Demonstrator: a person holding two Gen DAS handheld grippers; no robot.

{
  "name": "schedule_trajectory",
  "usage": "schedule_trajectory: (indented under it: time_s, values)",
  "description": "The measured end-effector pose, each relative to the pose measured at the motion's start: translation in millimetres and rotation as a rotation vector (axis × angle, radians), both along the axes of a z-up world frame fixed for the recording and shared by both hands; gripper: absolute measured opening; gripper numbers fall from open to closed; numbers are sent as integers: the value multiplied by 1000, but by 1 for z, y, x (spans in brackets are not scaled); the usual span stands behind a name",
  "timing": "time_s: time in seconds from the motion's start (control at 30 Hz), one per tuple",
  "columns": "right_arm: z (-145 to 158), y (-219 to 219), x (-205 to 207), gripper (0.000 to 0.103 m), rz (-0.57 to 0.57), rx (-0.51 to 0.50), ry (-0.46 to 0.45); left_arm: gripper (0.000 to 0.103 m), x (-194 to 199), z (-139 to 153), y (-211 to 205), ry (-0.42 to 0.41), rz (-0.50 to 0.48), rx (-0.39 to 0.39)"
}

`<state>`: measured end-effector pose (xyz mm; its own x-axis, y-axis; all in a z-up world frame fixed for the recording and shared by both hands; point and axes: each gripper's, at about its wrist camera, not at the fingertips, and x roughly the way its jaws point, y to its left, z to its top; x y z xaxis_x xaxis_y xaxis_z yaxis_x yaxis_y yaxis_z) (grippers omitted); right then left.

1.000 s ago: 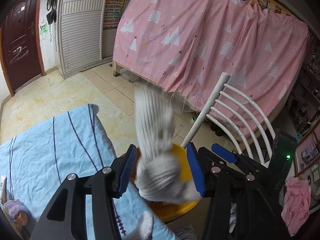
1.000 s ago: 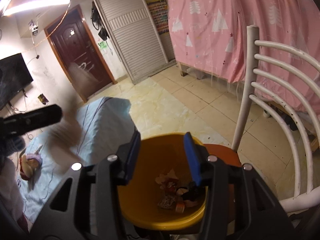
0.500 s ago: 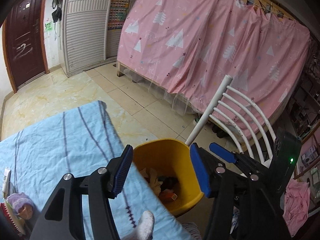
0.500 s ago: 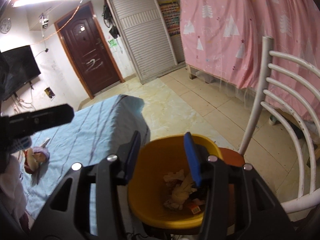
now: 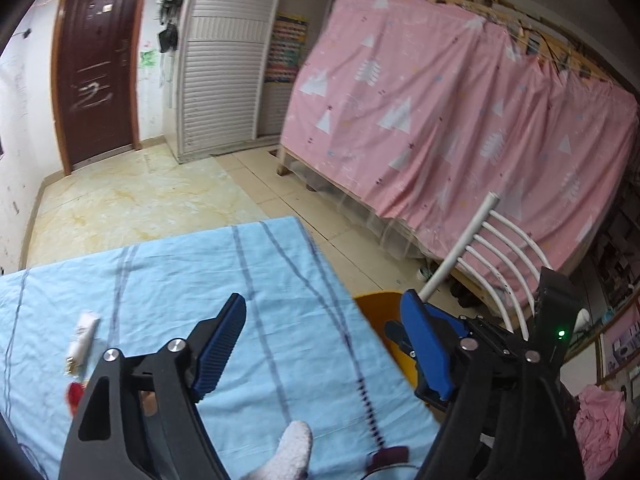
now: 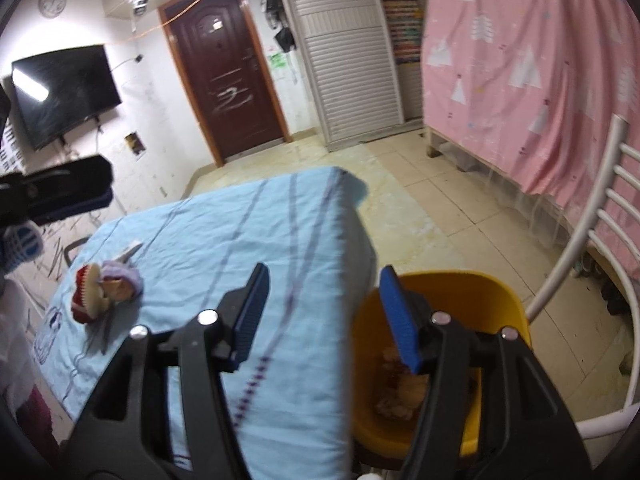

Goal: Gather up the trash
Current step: 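Move both tools back to the bed toward the red hat and purple cloth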

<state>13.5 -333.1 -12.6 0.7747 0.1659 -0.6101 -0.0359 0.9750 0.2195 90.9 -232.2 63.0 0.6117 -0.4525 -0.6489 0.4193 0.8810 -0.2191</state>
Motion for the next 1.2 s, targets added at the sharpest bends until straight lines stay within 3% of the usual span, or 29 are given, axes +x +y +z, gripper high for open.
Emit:
schedule_trajectory:
  time_s: [0.33, 0.67, 1.2]
  values:
    - [9, 59, 15, 60, 107, -56, 8, 77, -12, 9, 79, -37, 106, 5]
    - [11, 108, 27, 66, 191, -94, 20, 78, -18, -13, 161, 5, 206, 27]
    - [5, 164, 48, 70, 274, -148, 57, 78, -17, -74, 199, 129, 198, 42]
